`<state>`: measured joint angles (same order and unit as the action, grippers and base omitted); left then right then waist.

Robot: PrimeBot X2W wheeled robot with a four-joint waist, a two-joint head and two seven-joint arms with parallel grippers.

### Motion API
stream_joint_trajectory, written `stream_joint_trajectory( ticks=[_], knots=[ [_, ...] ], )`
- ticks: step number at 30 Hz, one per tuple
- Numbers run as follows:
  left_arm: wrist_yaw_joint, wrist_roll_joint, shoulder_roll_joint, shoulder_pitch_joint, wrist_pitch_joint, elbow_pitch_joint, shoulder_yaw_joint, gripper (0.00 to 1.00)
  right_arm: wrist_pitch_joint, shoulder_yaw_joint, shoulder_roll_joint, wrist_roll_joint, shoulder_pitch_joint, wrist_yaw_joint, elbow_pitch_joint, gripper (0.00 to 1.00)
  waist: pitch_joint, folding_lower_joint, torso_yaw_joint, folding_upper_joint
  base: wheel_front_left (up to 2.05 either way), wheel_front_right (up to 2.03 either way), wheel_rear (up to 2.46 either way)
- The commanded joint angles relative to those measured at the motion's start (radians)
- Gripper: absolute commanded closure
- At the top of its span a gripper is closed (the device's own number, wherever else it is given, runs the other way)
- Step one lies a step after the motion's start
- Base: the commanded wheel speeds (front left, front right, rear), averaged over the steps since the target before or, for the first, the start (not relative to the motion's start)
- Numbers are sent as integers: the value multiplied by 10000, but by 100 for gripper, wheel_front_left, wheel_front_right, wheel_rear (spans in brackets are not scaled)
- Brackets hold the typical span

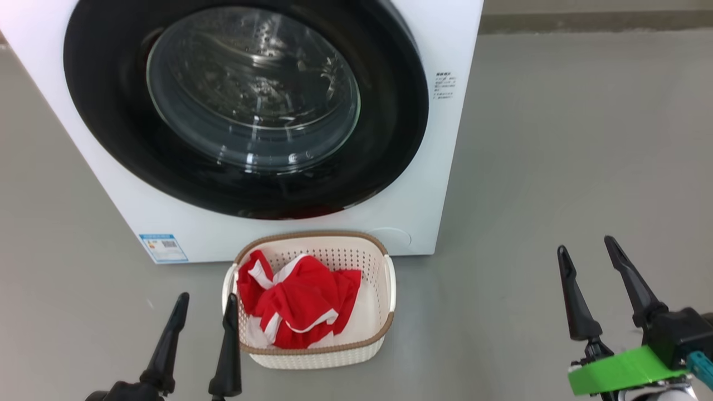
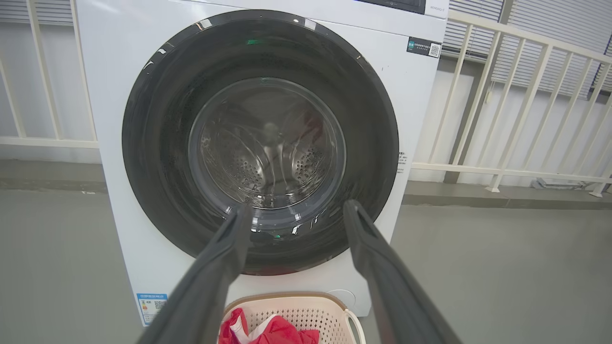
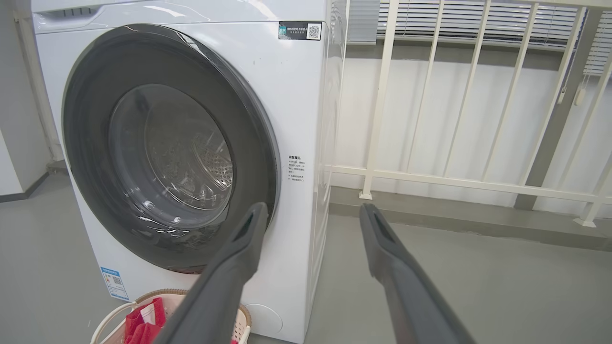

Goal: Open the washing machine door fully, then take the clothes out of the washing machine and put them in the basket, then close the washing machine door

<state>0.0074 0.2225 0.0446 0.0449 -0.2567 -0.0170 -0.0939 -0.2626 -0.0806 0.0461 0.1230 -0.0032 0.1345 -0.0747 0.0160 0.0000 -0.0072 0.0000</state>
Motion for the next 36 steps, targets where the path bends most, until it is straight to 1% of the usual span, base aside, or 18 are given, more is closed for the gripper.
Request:
stream_joint_trajectory(
  ticks=[1, 7, 12, 24, 25, 30, 33, 36],
  knots=[
    [-65, -152, 56, -80, -51, -300, 390, 0, 8, 169, 42, 62, 61, -38, 414, 0, -259, 0, -107, 0, 0, 0, 0],
    [-239, -395, 56, 150, -51, -322, 576, 0, 8, 86, 42, 268, 860, -38, 775, 0, -574, 0, -154, 0, 0, 0, 0],
    [-317, -312, 56, 300, -51, -306, 642, 0, 8, 61, 42, 381, 1252, -38, 983, 0, -706, 0, -135, 0, 0, 0, 0],
    [-490, -457, 56, 386, -51, -249, 626, 0, 8, -26, 41, 341, 1411, -38, 1111, 0, -807, 0, -6, 0, 0, 0, 0],
    [-449, -399, 10, 594, 0, -10, 290, 100, 0, -218, -102, 357, 1649, 0, 817, 100, -807, 0, -9, 0, 0, 0, 0],
    [-434, -437, -42, 707, 17, 613, 229, 100, 3, -158, -245, 376, 1730, 2, 179, 100, -808, 0, 1, 0, 0, 0, 0],
    [-453, -124, -39, 683, 88, 696, 254, 100, 71, -142, -240, 696, 1693, 1, 100, 100, -795, 2, 2, 0, 0, 0, 0],
    [-476, 231, -29, 635, 170, 737, 290, 100, 153, -135, -222, 1057, 1633, 0, 67, 100, -794, 20, 4, 0, 0, 0, 0]
  ],
)
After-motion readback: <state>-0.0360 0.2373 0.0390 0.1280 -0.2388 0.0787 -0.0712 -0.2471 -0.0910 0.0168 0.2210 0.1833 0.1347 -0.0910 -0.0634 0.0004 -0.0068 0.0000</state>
